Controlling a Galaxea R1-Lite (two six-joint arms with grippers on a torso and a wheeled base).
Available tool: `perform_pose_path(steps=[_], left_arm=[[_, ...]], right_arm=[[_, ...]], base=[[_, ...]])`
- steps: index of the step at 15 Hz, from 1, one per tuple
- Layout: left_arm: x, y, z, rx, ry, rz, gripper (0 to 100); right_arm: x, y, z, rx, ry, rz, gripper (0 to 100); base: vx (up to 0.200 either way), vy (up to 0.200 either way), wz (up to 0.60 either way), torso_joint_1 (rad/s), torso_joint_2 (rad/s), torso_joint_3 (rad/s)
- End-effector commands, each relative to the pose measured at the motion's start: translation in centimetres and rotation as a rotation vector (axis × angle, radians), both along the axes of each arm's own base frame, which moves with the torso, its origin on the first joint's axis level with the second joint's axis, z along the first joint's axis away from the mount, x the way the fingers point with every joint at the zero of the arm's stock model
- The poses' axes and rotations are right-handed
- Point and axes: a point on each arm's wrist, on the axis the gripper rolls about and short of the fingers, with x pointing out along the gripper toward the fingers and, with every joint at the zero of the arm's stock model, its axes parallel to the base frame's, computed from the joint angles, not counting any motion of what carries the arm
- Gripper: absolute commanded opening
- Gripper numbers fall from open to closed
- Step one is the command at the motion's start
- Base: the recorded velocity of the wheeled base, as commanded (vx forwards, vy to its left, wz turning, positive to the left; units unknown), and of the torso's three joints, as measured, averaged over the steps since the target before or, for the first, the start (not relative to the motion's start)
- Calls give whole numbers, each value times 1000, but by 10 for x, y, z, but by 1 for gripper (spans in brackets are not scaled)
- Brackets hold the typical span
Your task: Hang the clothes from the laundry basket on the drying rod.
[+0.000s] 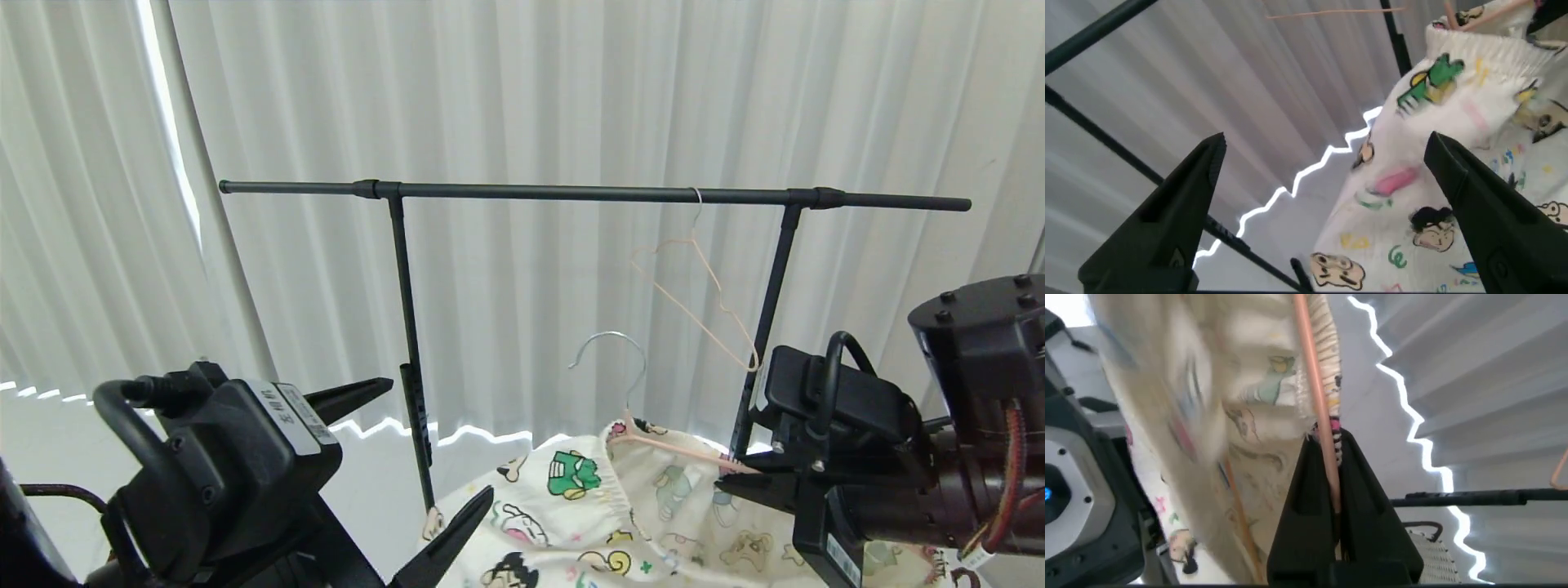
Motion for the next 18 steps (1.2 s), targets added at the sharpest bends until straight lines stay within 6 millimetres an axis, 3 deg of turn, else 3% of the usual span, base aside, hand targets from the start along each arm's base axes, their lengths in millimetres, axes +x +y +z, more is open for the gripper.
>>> perform_pose_path(steps=[1,5,8,11,13,15,18], left_arm=[[-3,4,0,-10,0,2,100],[-3,2,1,-28,13,-39,100],[-7,-18,25,-239,98,-94,100],[6,-39,20,-302,208,-55,100],[20,-54,9,-335,299,0,100],[42,-68,12,-443,345,128,100],[63,-64,4,-440,350,221,100]], right_arm=[[4,1,-1,5,2,-14,0],[13,10,-2,43,-35,-55,0],[33,31,-7,110,-108,-91,0],[47,57,3,201,-181,-75,0],[46,68,13,246,-194,-55,0],[42,74,19,273,-192,-41,0],[30,80,22,280,-204,-26,0]], base=[[0,0,0,0,0,0],[0,0,0,0,0,0],[0,0,0,0,0,0],[0,0,0,0,0,0],[0,0,0,0,0,0],[0,0,0,0,0,0],[0,0,0,0,0,0]])
